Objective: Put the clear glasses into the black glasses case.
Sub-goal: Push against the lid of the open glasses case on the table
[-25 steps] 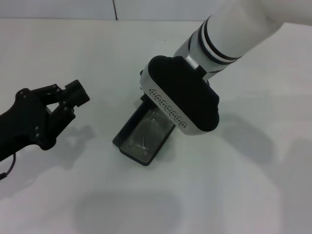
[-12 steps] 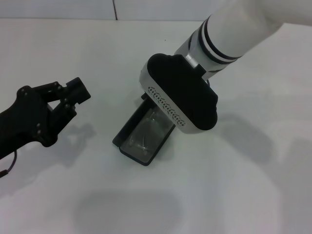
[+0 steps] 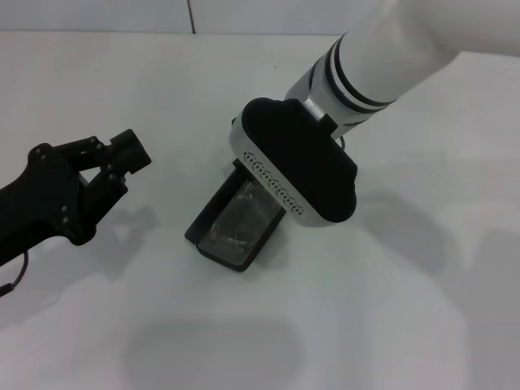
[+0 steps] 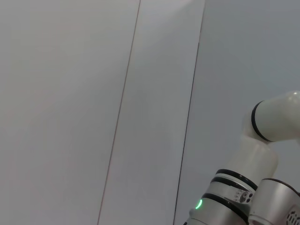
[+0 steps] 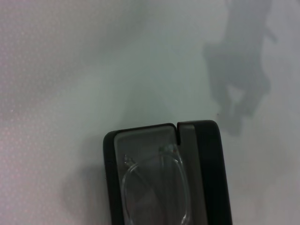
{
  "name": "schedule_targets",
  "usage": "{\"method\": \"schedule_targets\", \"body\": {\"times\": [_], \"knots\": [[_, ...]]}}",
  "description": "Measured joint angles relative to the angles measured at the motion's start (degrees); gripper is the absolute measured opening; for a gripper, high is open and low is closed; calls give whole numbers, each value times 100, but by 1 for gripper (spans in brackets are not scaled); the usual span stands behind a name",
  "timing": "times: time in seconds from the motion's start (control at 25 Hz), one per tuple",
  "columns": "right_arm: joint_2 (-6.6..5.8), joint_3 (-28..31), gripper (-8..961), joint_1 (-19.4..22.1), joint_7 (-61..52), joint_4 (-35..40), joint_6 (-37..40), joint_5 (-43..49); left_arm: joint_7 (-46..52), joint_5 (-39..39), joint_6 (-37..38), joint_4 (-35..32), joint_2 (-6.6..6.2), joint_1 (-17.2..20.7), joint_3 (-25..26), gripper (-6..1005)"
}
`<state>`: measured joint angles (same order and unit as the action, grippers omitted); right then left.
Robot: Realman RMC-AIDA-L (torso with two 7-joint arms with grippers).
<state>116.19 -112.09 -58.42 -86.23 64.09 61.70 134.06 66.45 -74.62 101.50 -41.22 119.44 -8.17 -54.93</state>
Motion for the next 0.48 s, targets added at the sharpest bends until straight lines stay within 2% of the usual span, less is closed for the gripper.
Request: {"method": "schedule_targets", "body": {"times": [0.48], "knots": [[0, -15, 103, 46, -14, 36, -105, 39, -9, 0, -6, 0, 0, 0, 0, 139]]}}
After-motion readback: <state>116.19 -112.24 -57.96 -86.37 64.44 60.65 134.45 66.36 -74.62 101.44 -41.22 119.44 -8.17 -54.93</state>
